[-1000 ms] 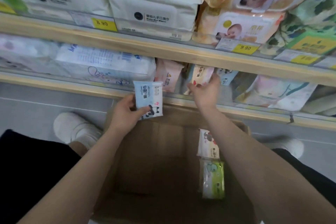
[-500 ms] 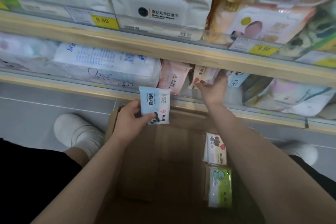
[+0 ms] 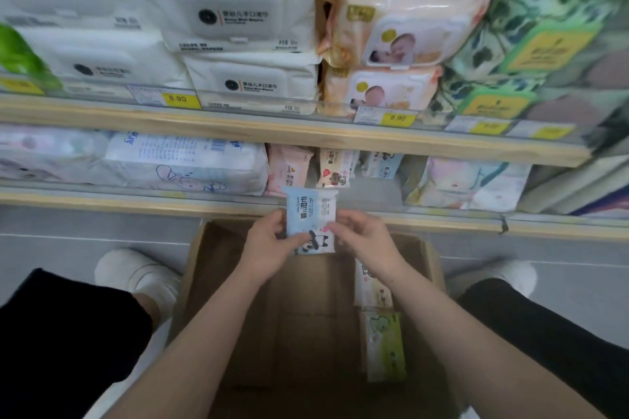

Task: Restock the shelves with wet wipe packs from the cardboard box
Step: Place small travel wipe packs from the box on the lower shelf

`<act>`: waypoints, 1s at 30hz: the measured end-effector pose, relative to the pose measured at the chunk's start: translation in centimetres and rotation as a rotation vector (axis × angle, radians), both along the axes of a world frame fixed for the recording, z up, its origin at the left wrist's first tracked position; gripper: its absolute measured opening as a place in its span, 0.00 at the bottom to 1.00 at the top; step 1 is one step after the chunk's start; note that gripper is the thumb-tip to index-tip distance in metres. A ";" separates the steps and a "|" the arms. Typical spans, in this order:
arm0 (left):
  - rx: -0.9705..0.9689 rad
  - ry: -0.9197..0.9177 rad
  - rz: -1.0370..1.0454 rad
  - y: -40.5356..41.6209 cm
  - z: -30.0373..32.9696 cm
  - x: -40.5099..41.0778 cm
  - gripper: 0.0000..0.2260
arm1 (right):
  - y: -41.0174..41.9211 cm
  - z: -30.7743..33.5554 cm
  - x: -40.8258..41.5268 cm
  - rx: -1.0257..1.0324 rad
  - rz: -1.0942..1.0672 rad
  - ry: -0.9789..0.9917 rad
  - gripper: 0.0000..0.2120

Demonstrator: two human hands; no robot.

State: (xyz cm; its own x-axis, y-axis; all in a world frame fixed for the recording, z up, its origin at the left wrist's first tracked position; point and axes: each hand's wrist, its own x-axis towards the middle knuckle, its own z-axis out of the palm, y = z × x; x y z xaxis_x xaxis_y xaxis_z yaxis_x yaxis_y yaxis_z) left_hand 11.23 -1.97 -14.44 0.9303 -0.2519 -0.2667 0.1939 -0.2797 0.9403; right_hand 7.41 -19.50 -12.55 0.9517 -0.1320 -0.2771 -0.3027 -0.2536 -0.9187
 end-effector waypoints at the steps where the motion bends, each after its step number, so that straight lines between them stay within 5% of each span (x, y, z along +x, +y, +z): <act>1: 0.002 -0.006 -0.017 -0.2 0.0 -0.2 0.15 | 0.0 0.1 -0.3 0.000 -0.011 0.000 0.08; 6: 0.072 -0.039 -0.063 -0.7 0.5 -0.3 0.13 | -0.9 0.7 -0.4 -0.029 -0.026 0.007 0.04; 12: 0.711 -0.496 -0.174 2.4 -0.9 2.2 0.13 | -3.0 0.9 3.4 -0.085 -0.125 -0.060 0.02; 15: 0.902 -0.563 -0.359 3.4 -2.4 3.3 0.19 | -3.6 -0.6 5.6 -0.130 -0.163 -0.078 0.04; 19: 1.019 -0.536 -0.531 3.7 -4.3 4.0 0.25 | -3.9 -2.6 8.4 -0.186 -0.203 -0.066 0.03; 30: 1.047 -0.668 -0.448 3.7 -6.4 4.2 0.22 | -4.8 -7.5 12.3 -0.189 -0.371 0.110 0.07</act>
State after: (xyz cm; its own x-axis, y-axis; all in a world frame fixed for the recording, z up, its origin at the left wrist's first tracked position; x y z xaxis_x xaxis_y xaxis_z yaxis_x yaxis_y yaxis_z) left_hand 15.41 1.73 -20.80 0.8484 -0.5272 -0.0478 -0.5191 -0.8463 0.1198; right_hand 19.68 -24.28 -20.05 0.7964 -0.5180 -0.3120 -0.4985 -0.2702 -0.8237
